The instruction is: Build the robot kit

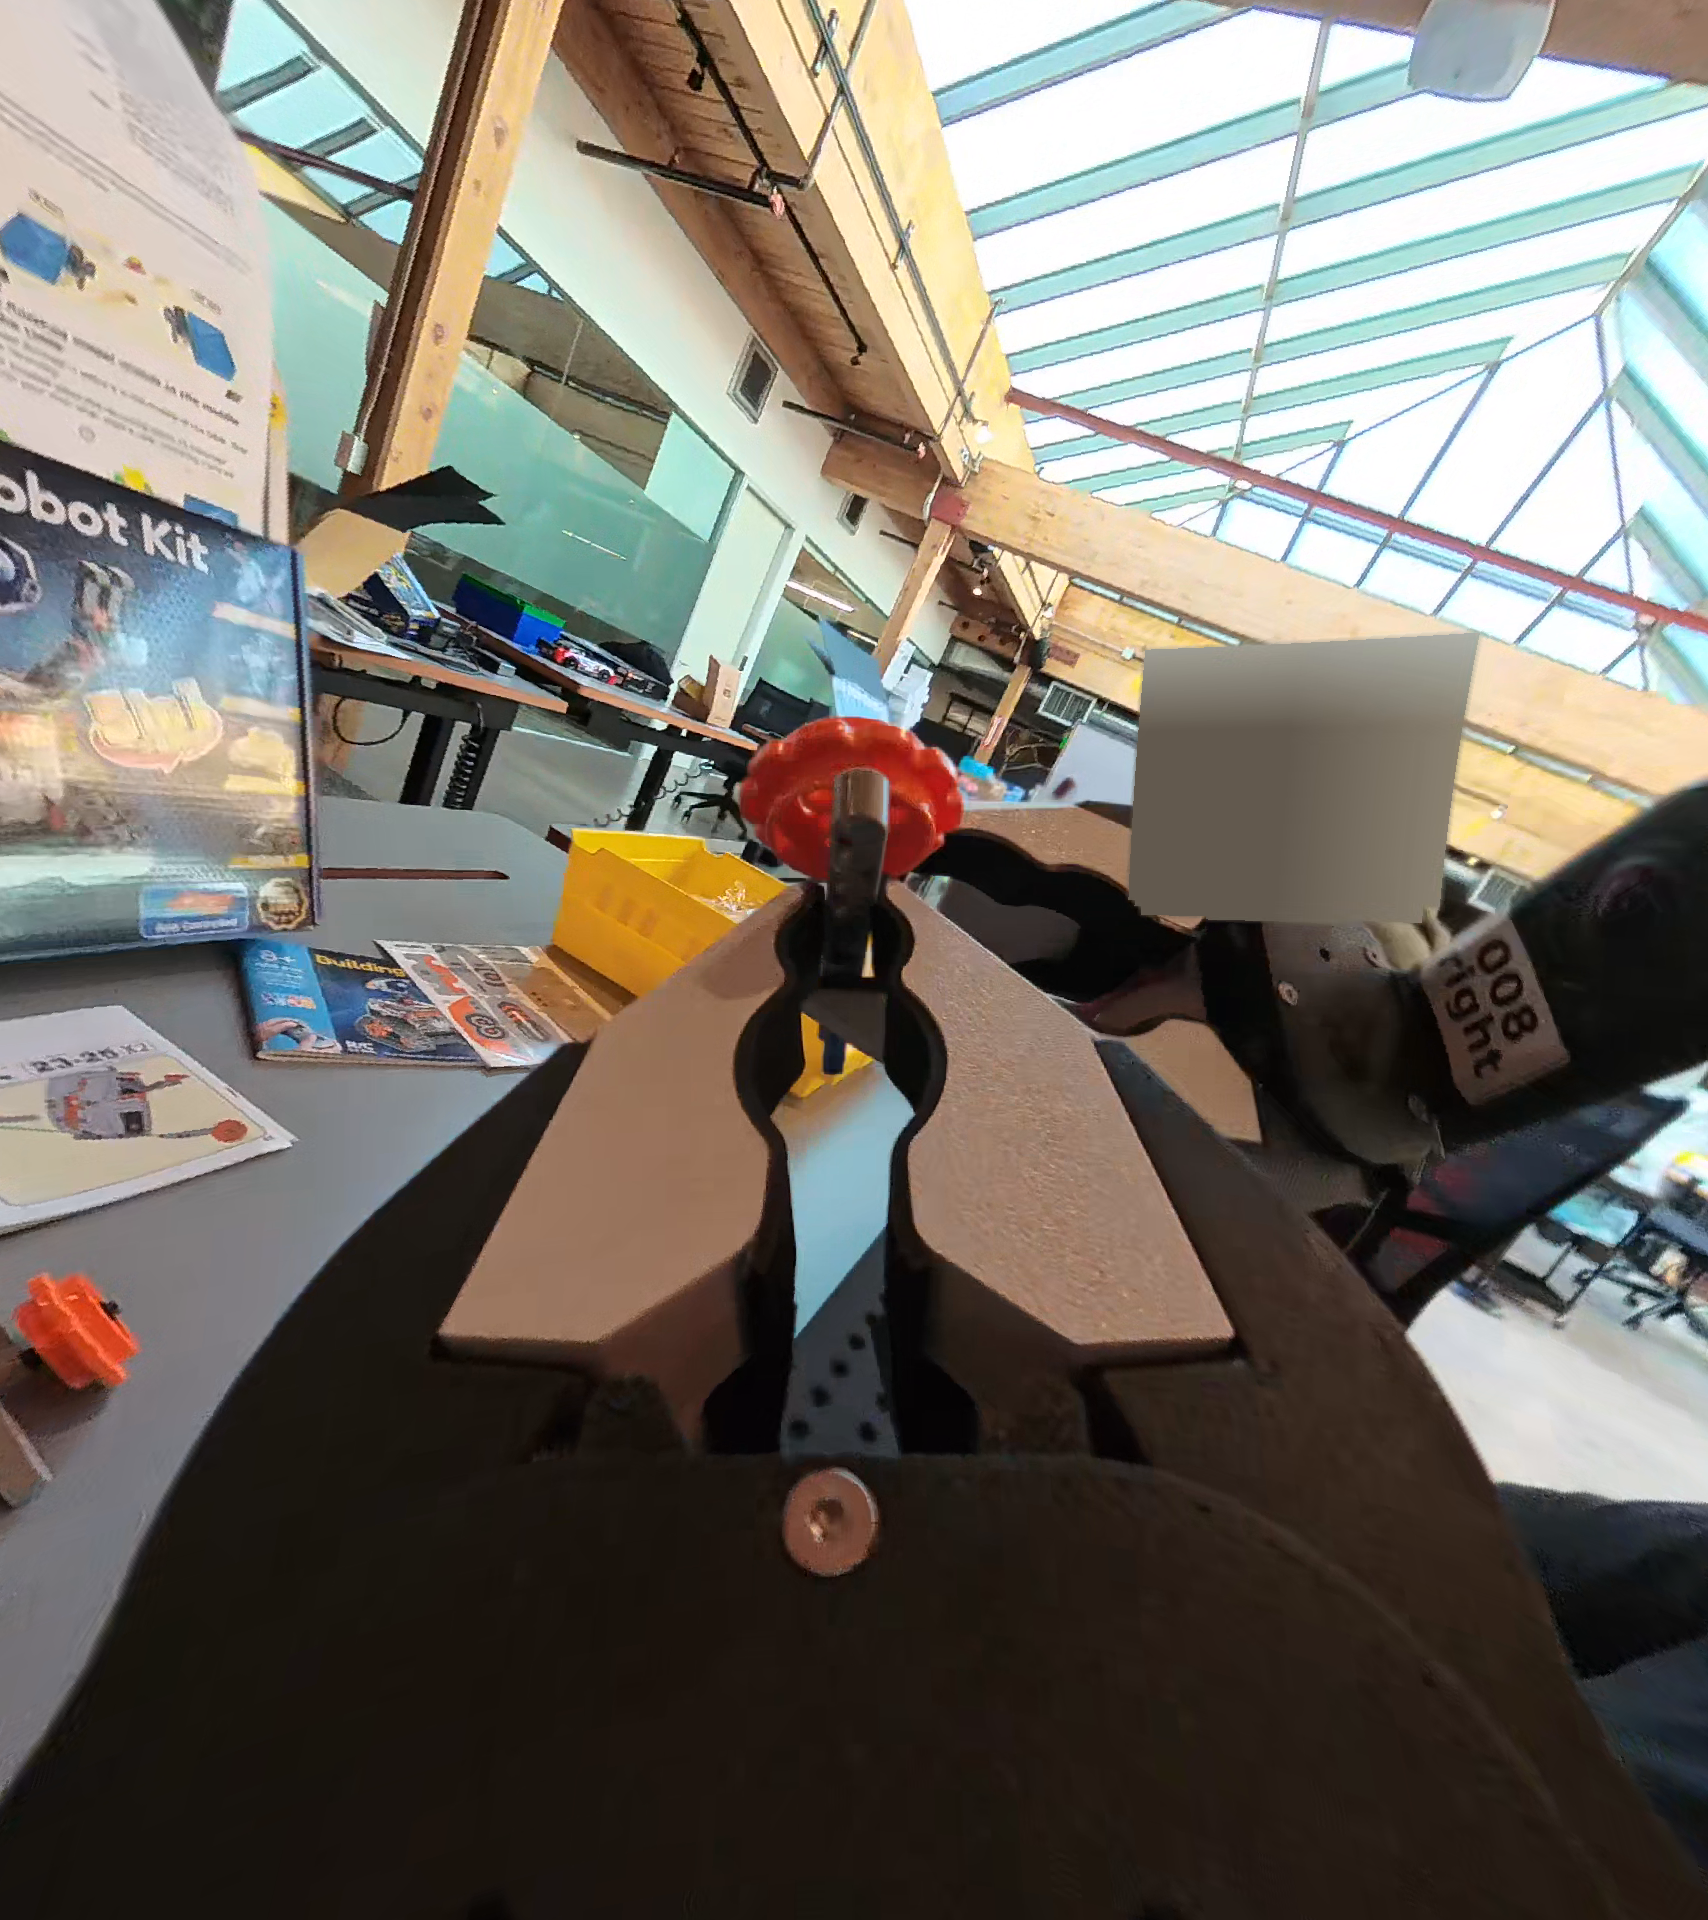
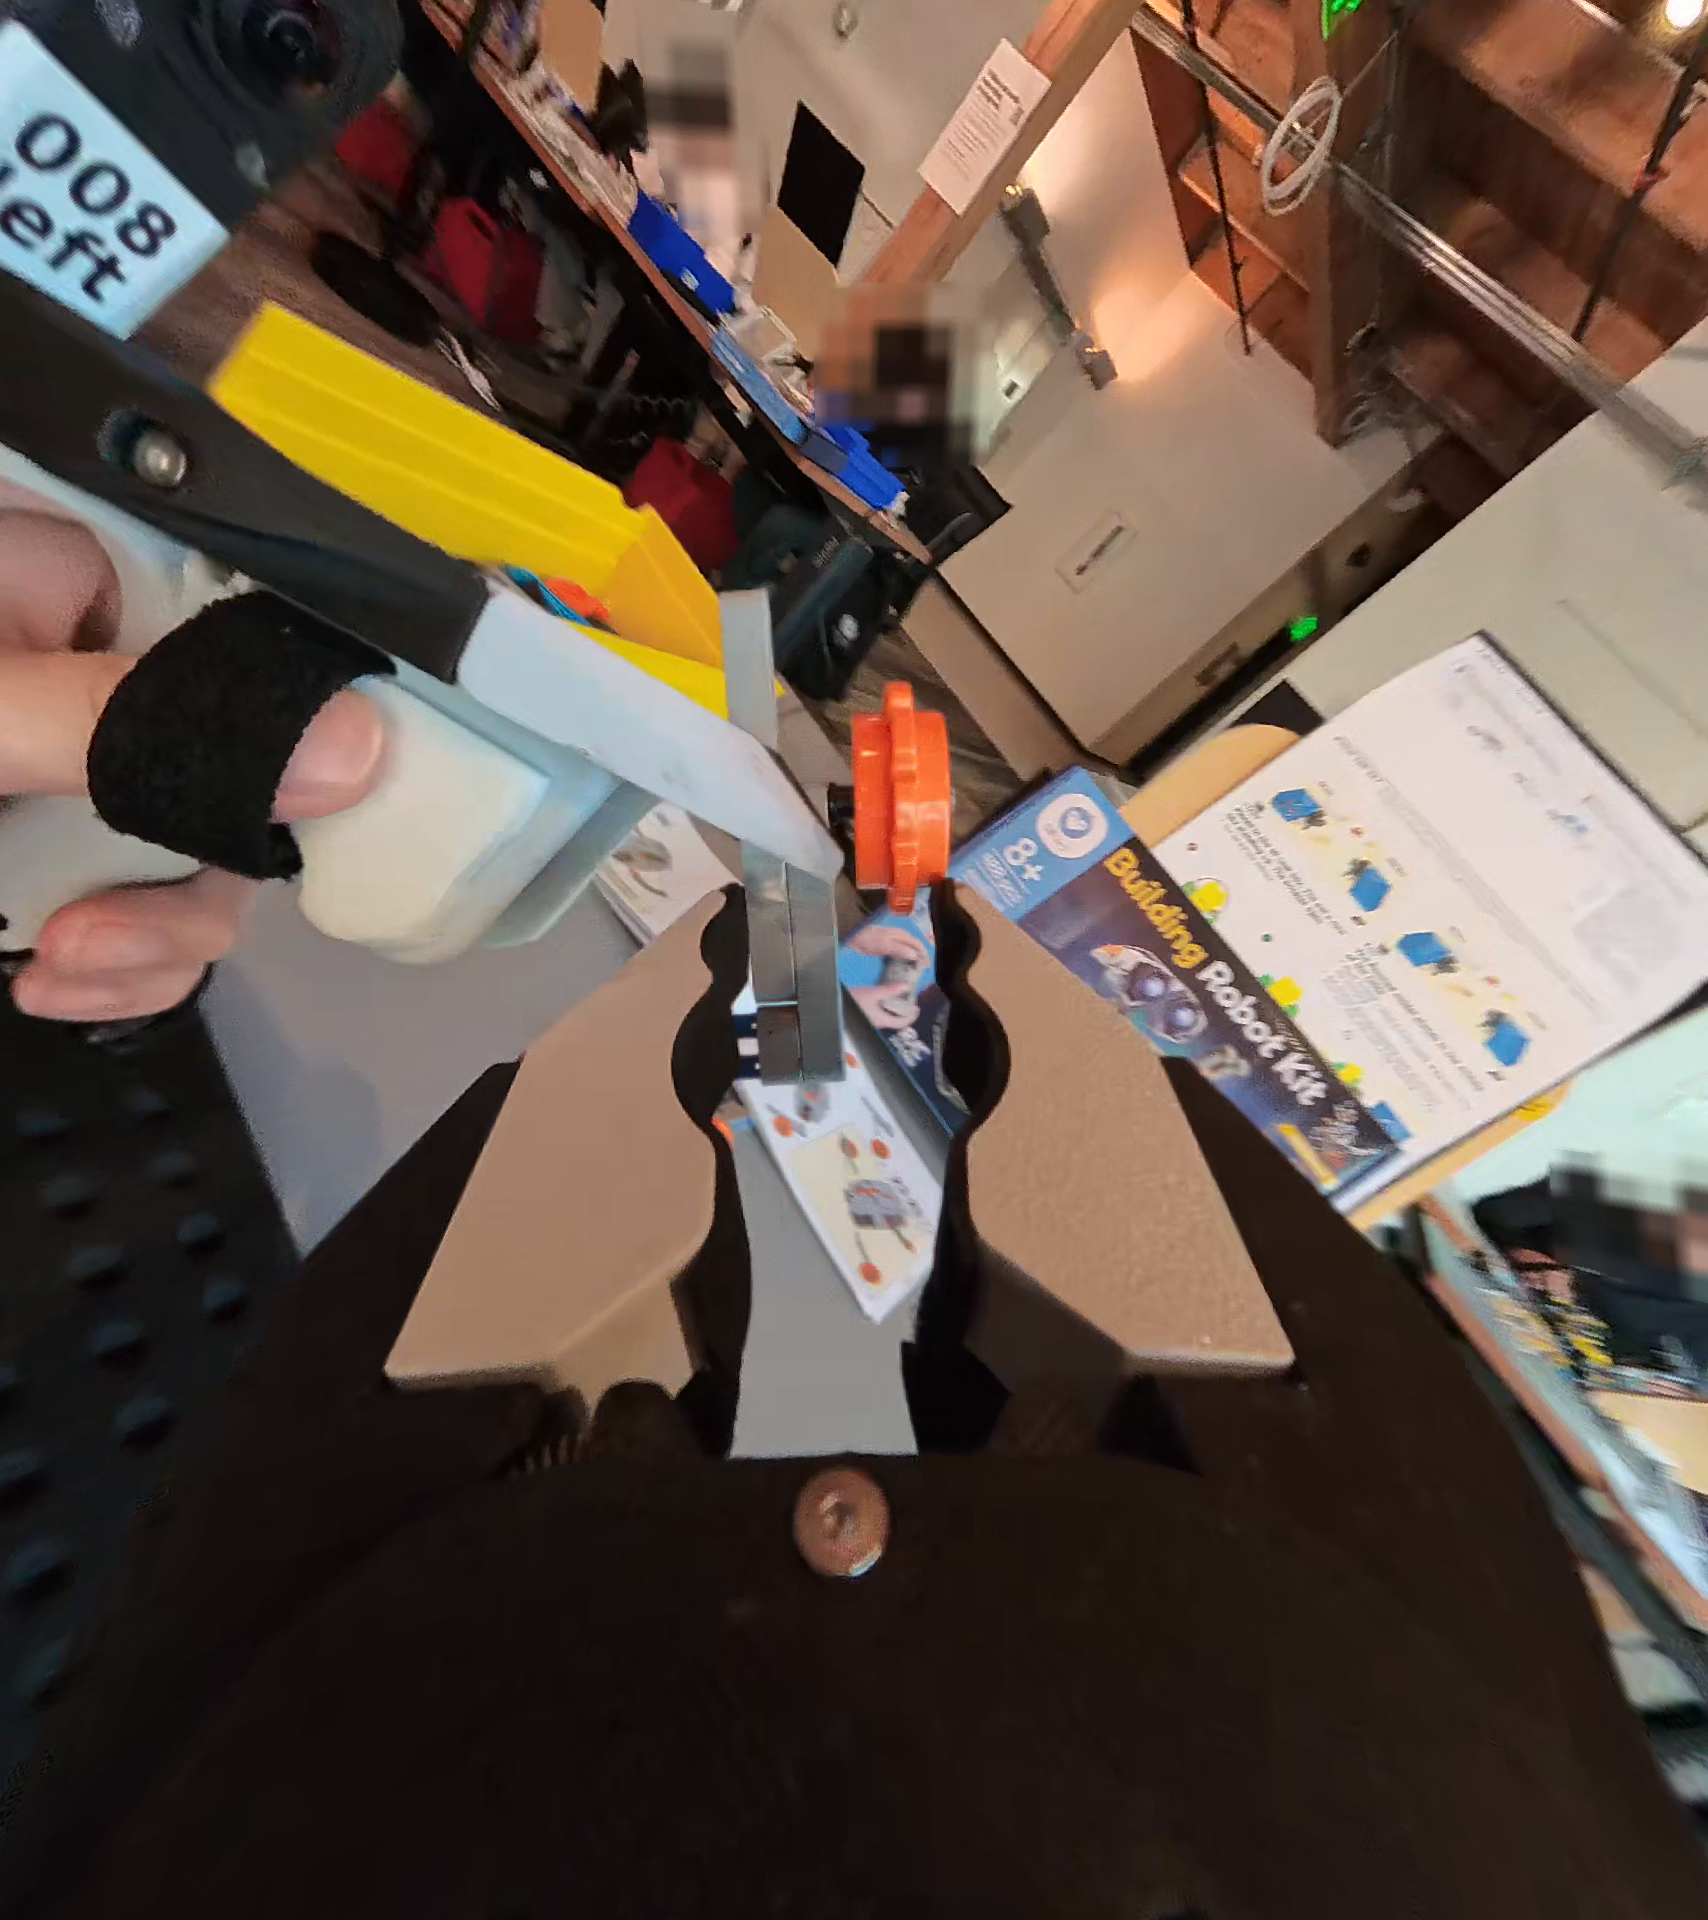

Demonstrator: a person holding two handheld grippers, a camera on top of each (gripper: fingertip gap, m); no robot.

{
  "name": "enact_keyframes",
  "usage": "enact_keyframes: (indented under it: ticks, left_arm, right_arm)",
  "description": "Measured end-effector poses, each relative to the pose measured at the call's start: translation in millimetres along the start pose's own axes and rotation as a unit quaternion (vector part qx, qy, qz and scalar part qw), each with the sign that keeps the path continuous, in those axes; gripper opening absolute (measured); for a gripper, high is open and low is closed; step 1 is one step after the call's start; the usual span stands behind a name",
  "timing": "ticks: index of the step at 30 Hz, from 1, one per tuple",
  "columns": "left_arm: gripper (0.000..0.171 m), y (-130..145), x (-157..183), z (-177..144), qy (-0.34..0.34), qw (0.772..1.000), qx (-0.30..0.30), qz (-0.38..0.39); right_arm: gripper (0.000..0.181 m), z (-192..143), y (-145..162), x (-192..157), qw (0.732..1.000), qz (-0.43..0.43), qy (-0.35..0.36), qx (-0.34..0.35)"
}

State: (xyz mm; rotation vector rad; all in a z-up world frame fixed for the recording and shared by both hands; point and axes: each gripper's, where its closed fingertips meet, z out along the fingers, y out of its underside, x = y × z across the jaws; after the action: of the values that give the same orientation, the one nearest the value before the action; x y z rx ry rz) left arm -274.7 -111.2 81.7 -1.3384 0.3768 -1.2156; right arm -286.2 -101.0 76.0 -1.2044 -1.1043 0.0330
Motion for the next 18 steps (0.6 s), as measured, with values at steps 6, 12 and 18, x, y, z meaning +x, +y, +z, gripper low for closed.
enact_keyframes:
  ticks: [6, 12, 18]
  left_arm:
    - [0.006, -2, 13, 1, -0.011, 0.998, -0.011, 0.054]
    - [0.006, 4, 7, 2, 0.0, 0.998, -0.031, 0.055]
    - [0.006, -9, -36, -45, -0.041, 0.993, -0.01, 0.113]
  right_arm:
    - [0.034, -9, -5, 0, 0.997, 0.063, -0.032, 0.031]
    - [0.03, -9, 2, -5, 0.994, 0.082, -0.054, 0.038]
    - [0.036, -2, 47, -37, 0.97, 0.15, -0.186, 0.033]
